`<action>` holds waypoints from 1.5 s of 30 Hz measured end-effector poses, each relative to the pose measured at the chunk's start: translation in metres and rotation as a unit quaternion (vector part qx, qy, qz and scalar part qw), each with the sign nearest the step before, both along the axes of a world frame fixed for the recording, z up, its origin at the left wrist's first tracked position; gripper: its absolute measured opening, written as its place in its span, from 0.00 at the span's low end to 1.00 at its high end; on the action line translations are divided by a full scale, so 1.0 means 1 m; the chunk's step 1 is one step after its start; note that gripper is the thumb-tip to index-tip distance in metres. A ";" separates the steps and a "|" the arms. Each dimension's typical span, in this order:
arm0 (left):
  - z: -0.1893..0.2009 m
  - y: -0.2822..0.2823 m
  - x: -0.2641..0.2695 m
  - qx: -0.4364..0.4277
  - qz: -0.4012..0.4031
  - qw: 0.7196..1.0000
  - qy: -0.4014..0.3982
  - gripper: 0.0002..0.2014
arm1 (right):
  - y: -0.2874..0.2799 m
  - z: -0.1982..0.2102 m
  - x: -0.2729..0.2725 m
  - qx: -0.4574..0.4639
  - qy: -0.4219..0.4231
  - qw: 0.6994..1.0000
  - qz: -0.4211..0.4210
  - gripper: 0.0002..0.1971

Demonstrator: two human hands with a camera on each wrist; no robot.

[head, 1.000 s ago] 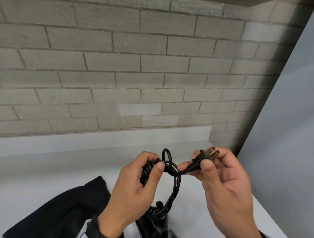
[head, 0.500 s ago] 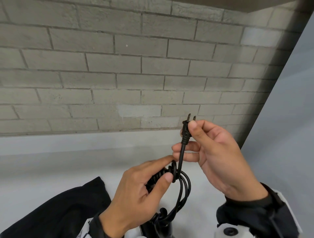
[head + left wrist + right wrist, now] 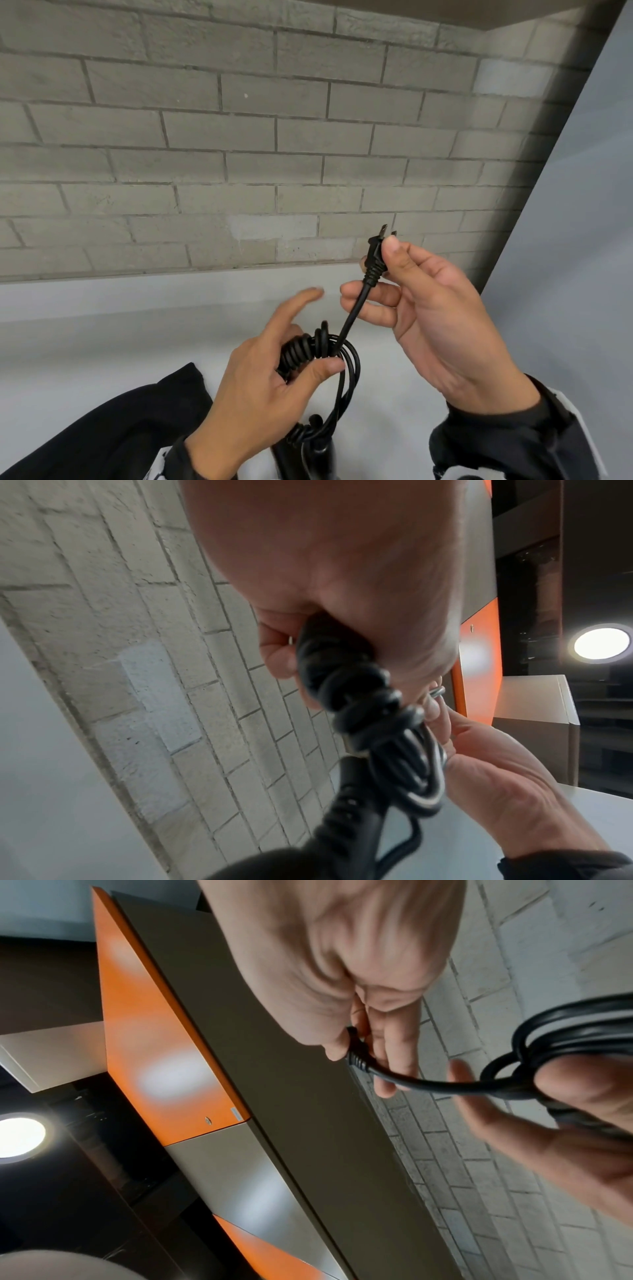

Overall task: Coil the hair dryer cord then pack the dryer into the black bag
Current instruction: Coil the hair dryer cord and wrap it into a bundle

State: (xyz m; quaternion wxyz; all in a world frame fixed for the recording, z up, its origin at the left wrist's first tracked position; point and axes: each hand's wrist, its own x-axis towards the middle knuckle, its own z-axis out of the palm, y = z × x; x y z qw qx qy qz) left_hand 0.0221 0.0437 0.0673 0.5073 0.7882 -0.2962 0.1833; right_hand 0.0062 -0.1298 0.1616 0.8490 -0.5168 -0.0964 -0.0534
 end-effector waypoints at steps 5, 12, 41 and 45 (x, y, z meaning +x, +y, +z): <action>0.002 0.002 -0.001 0.034 0.000 0.999 -0.015 0.18 | -0.005 0.002 0.003 0.015 0.002 1.000 -0.022 0.12; 0.006 0.003 -0.004 0.060 -0.015 0.998 -0.020 0.18 | -0.008 0.009 0.004 0.027 -0.006 0.999 -0.035 0.09; -0.003 0.007 0.001 0.036 0.010 0.999 0.008 0.20 | -0.030 -0.078 0.020 -0.373 -0.152 0.899 -0.169 0.18; -0.002 0.006 0.000 0.027 -0.003 1.000 0.013 0.18 | -0.027 -0.092 0.010 -0.489 -0.144 0.853 -0.108 0.07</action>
